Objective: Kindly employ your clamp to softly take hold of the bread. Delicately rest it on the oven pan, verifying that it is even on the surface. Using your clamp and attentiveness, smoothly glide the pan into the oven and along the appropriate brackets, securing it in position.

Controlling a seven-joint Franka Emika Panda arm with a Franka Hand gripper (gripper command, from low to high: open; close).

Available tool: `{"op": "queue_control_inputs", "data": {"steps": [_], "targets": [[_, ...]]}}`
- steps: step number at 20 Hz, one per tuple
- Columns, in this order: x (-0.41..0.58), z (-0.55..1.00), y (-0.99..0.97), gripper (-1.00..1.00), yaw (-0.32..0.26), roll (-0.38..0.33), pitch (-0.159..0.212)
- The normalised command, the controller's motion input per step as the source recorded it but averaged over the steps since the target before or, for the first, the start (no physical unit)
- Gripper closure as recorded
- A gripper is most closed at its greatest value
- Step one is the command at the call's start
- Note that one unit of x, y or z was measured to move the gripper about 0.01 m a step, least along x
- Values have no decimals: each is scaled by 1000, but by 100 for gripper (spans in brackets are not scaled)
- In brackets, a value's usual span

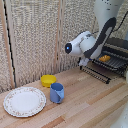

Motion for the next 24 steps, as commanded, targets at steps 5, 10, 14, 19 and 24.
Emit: {"op": "queue_control_inputs", "data": {"steps": [5,10,14,19,24], "targets": [[0,-140,-591,-100,148,0,4],[37,-311,-278,-100,18,0,23],[36,-467,126,-100,27,-7,72],[-43,-37,-24,-100,21,-39,-9],[-108,363,-243,100,0,69,-61]]}}
